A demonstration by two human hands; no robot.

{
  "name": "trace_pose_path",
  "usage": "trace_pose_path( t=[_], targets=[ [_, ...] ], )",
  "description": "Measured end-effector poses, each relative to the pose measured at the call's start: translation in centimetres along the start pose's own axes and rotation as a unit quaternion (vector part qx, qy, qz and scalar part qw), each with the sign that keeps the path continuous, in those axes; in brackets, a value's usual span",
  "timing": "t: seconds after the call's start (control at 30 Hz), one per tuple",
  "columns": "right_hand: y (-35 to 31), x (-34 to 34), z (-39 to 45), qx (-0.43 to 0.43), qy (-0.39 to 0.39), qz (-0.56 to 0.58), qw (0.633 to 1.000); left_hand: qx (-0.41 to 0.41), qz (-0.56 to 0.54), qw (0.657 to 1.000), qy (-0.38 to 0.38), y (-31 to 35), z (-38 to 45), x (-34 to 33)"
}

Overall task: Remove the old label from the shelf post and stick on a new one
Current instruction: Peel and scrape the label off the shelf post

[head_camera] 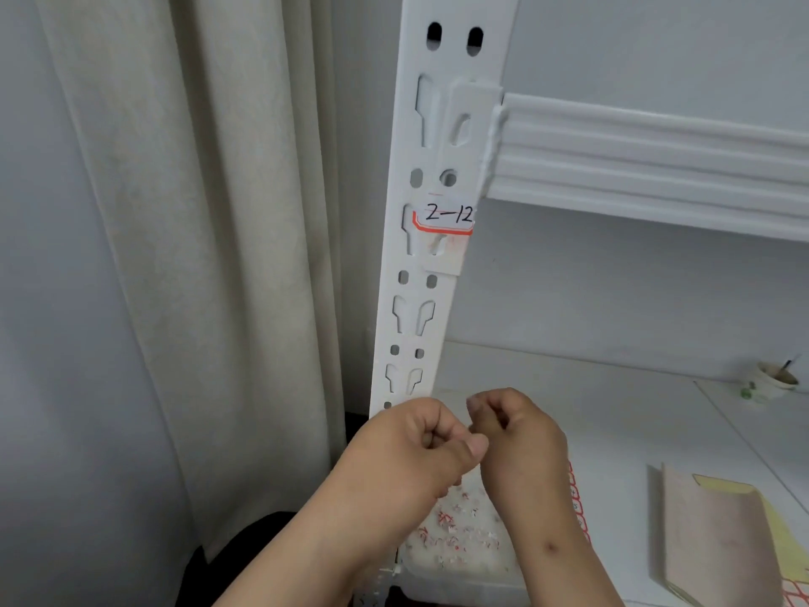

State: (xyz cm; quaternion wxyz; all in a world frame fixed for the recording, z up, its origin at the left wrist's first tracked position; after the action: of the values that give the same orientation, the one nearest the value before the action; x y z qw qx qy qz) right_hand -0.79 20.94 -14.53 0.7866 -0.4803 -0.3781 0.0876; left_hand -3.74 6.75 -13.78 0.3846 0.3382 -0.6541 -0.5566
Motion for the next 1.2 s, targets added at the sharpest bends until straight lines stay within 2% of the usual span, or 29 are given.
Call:
trace_pose_path(
  t=[0.1, 0.23, 0.3, 0.43, 0.57, 0.67, 0.87, 1.2],
  targets=[
    [-4.8, 3.0, -0.7, 0.046, 0.059, 0.111, 0.991, -0.113, 0.01, 0.991, 0.069, 4.5, -1.2, 1.9],
    [-11.0, 6.8, -2.5, 0.188, 0.15, 0.157, 0.958, -0.252, -0.054, 0.944, 0.206, 9.2, -3.1, 5.1],
    [-12.7, 7.6, -3.1, 0.233, 0.174, 0.154, 0.944, -0.286, -0.085, 0.917, 0.264, 10.1, -3.5, 6.3],
    [-15.1, 7.7, -3.8, 0.31, 0.219, 0.121, 0.917, -0.312, -0.024, 0.891, 0.329, 11.5, -3.2, 7.0],
    [-16.3, 7.0, -3.6, 0.326, 0.24, 0.079, 0.911, -0.287, -0.012, 0.909, 0.303, 12.0, -1.7, 6.7],
    [-16.6, 6.8, -3.1, 0.295, 0.233, 0.095, 0.922, -0.281, -0.069, 0.926, 0.243, 12.2, -0.8, 6.3],
    [-16.7, 5.6, -2.0, 0.215, 0.177, 0.156, 0.948, -0.25, -0.184, 0.937, 0.161, 12.2, 0.1, 6.0],
    [-15.9, 5.1, -1.6, 0.155, 0.181, 0.208, 0.949, -0.249, -0.21, 0.934, 0.15, 12.0, 0.6, 6.2]
  ],
)
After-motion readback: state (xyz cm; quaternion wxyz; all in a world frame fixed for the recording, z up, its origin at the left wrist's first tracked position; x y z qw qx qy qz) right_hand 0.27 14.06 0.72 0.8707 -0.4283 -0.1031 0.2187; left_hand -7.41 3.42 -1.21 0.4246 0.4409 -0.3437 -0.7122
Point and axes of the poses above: each hand's wrist, its own z-axis towards the middle knuckle, its own x-axis out of the back of the hand, y = z × x, the point moved 8 cm from there along z, towards the middle knuckle, and after that the axes turned 5 degrees about y, right-handed, at the moved point
